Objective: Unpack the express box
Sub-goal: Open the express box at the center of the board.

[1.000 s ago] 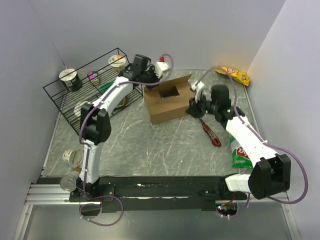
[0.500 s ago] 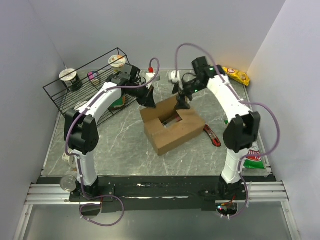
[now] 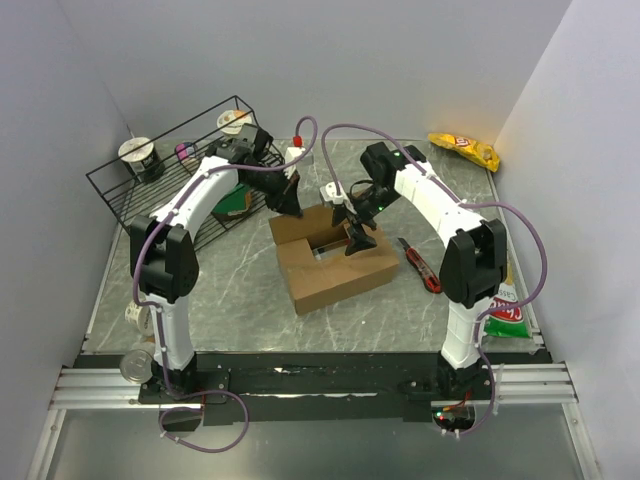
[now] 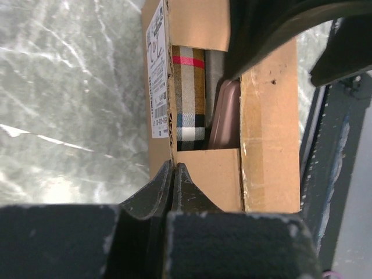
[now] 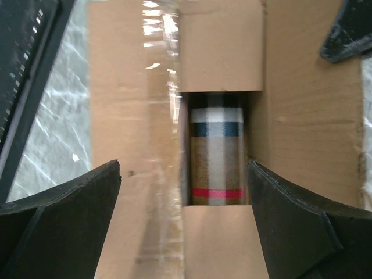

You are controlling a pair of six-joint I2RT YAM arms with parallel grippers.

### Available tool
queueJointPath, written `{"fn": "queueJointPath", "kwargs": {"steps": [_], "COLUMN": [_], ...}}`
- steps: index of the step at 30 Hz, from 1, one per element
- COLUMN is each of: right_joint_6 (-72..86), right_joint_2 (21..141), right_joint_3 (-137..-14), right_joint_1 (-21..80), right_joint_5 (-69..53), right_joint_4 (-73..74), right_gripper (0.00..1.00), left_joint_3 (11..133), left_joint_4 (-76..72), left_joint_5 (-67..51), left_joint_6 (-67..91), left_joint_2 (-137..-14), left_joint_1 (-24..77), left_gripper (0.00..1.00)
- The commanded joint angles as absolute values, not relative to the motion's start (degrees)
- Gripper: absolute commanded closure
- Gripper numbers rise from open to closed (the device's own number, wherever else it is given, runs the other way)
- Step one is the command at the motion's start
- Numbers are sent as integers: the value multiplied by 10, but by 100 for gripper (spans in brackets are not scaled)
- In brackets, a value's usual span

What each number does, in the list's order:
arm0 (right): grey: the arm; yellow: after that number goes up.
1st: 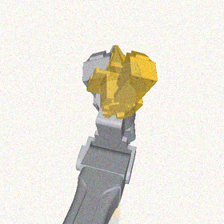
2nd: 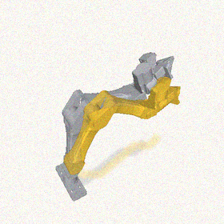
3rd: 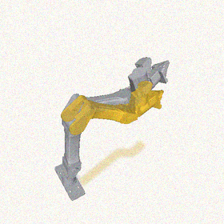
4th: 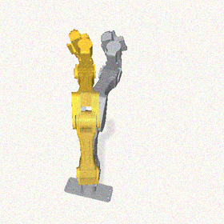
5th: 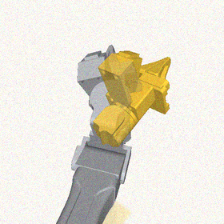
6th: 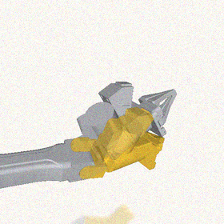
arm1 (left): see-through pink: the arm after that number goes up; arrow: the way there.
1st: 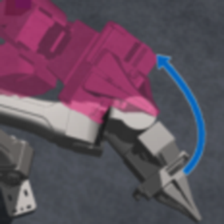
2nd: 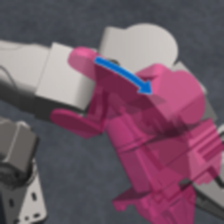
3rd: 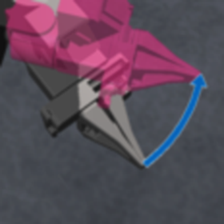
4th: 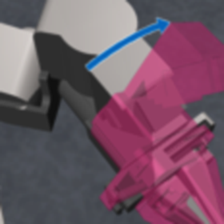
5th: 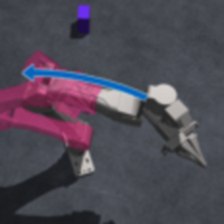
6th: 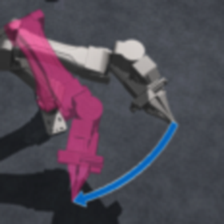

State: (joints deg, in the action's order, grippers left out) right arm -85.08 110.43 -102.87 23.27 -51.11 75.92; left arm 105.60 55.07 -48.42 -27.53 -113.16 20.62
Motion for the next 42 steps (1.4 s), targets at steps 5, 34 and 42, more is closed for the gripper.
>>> {"fn": "queueJointPath", "kwargs": {"steps": [5, 34, 42], "right_joint_6": [-839, -697, -670], "right_joint_2": [1097, 1126, 1074], "right_joint_3": [-997, -1022, -990], "right_joint_1": [249, 270, 279], "right_joint_5": [-525, -517, -503], "right_joint_4": [888, 902, 902], "right_gripper": [5, 53, 73], "left_joint_3": [1134, 1064, 1042], "left_joint_4": [621, 458, 382], "left_joint_5": [-525, -520, -473], "left_joint_6": [-401, -229, -178], "left_joint_2": [-1147, -1158, -1159], "left_joint_1": [194, 162, 157], "left_gripper": [99, 99, 99]}}
